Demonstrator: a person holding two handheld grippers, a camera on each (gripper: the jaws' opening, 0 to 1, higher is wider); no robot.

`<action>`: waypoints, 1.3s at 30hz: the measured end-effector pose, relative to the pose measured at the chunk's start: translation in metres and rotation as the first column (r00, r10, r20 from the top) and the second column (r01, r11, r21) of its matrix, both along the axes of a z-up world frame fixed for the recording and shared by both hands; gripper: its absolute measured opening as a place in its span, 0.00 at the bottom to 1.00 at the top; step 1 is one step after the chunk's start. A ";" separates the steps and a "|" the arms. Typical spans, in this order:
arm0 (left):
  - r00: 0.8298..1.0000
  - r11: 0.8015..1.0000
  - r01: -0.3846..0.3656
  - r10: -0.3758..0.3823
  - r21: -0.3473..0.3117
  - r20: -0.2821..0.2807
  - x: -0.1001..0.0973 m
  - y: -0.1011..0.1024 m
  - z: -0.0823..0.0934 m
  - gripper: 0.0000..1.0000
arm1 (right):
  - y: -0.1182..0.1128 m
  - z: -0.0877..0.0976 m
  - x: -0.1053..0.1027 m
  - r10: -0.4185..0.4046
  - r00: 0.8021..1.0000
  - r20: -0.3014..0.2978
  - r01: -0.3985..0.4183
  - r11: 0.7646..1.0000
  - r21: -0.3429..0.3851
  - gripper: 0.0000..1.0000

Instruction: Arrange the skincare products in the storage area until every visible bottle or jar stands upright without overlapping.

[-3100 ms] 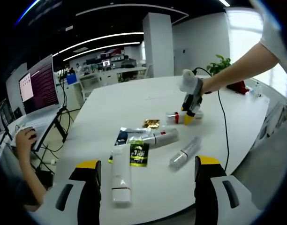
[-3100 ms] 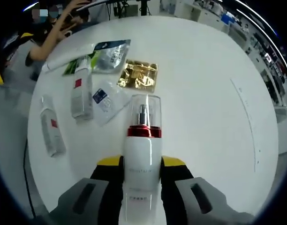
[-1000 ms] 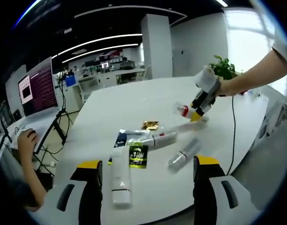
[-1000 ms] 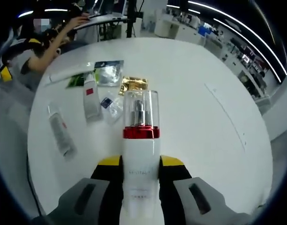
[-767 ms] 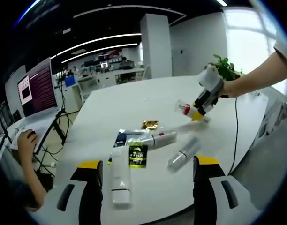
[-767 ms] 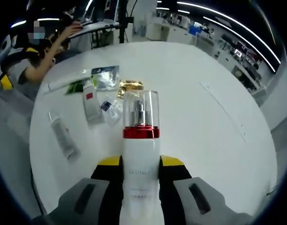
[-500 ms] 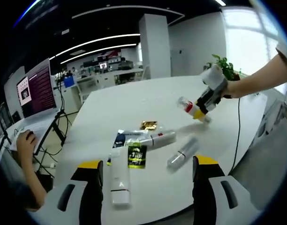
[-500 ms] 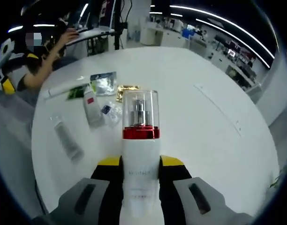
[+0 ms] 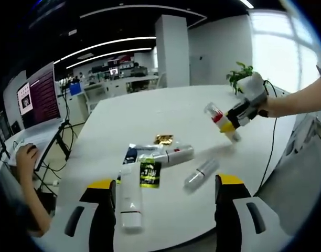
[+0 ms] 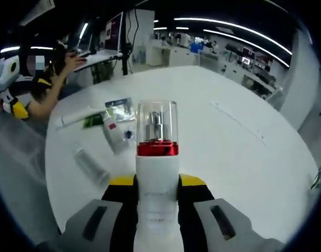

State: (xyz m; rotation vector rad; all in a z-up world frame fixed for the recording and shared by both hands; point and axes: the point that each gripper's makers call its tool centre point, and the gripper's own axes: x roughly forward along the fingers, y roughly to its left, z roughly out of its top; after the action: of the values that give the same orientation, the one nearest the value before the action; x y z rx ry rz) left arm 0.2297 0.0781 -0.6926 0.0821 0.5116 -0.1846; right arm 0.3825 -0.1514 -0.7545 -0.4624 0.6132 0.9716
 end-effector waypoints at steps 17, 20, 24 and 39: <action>0.997 0.997 0.077 -0.077 0.020 0.005 0.002 -0.023 0.009 0.74 | -0.001 0.036 -0.047 -0.041 0.999 0.025 0.037 0.990 0.134 0.27; 0.995 0.995 0.096 -0.096 0.016 0.023 0.006 -0.028 0.016 0.74 | 0.001 0.040 -0.054 -0.037 0.999 0.037 0.032 0.991 0.133 0.27; 0.992 0.993 0.119 -0.119 -0.004 0.048 0.009 -0.043 0.029 0.74 | 0.004 0.043 -0.062 -0.043 0.998 0.037 0.037 0.987 0.154 0.27; 0.978 0.964 0.203 -0.193 -0.172 0.078 0.007 -0.104 0.050 0.72 | 0.027 0.062 -0.105 -0.027 0.999 0.033 0.019 0.975 0.222 0.27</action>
State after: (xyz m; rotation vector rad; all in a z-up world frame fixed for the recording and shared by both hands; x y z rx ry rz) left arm 0.2369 -0.0258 -0.6430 -0.0375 0.4239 -0.4223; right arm 0.2776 -0.1244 -0.6923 -0.2733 0.4705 0.9948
